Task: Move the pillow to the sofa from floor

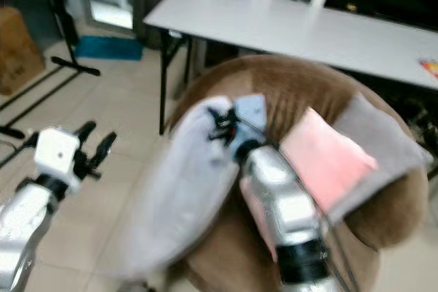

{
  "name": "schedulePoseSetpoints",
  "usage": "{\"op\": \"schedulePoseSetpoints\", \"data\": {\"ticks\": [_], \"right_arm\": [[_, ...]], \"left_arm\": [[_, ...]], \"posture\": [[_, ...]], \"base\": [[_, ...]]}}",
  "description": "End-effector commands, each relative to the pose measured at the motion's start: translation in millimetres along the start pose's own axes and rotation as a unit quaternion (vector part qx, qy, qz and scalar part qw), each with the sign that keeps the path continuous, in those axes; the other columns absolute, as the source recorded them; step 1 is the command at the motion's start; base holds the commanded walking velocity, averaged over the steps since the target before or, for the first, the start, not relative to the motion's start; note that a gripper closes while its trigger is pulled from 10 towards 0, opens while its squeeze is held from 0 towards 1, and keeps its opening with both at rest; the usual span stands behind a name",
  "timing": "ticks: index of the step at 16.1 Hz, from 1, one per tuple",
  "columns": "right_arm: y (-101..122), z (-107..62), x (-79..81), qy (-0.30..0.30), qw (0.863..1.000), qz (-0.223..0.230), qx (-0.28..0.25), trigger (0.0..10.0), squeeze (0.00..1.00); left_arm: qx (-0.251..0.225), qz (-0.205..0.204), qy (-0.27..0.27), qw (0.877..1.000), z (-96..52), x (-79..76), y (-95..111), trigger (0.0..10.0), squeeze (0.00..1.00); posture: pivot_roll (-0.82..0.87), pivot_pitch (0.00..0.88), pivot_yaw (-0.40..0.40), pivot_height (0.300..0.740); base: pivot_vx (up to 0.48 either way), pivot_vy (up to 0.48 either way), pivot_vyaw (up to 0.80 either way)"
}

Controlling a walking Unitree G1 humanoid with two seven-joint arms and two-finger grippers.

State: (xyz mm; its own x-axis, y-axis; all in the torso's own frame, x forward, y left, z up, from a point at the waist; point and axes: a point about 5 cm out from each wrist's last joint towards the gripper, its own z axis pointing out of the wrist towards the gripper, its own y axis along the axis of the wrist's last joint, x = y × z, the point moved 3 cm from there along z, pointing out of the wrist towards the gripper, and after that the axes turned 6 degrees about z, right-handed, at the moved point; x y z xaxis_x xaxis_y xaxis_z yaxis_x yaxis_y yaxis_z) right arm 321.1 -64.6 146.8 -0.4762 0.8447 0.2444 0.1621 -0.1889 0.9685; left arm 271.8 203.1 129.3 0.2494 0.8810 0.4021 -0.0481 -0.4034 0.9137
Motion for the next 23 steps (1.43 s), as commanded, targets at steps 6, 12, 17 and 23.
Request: {"op": "schedulePoseSetpoints", "data": {"ticks": [6,12,17,23], "right_arm": [[26,13.3,3.2,0.042,0.997,-0.05,-0.031,10.0,0.0],[39,42.2,-2.4,0.055,0.996,-0.033,-0.058,10.0,0.0],[23,48.2,-27.1,0.112,0.992,-0.057,-0.02,10.0,0.0],[-6,31.8,-89.8,0.05,0.981,-0.154,0.107,10.0,0.0]], "left_arm": [[0.007,-0.001,-0.125,0.992,-5.3,-22.0,1,10.0,0.0],[0.023,-0.001,-0.193,0.981,-9.2,-27.4,-2,10.0,0.0],[0.024,-0.003,-0.208,0.978,-7.9,-28.5,0,10.0,0.0],[0.023,-0.01,-0.214,0.977,-7.7,-31.9,0,10.0,0.0]], "posture": [[0.11,0.0,-0.089,0.74],[0.1,0.0,-0.08,0.74],[0.11,0.0,-0.087,0.74],[0.11,0.0,-0.089,0.74]], "base": [[0.0,0.0,0.0],[0.0,0.0,0.0],[0.0,0.0,0.0],[0.0,0.0,0.0]]}}
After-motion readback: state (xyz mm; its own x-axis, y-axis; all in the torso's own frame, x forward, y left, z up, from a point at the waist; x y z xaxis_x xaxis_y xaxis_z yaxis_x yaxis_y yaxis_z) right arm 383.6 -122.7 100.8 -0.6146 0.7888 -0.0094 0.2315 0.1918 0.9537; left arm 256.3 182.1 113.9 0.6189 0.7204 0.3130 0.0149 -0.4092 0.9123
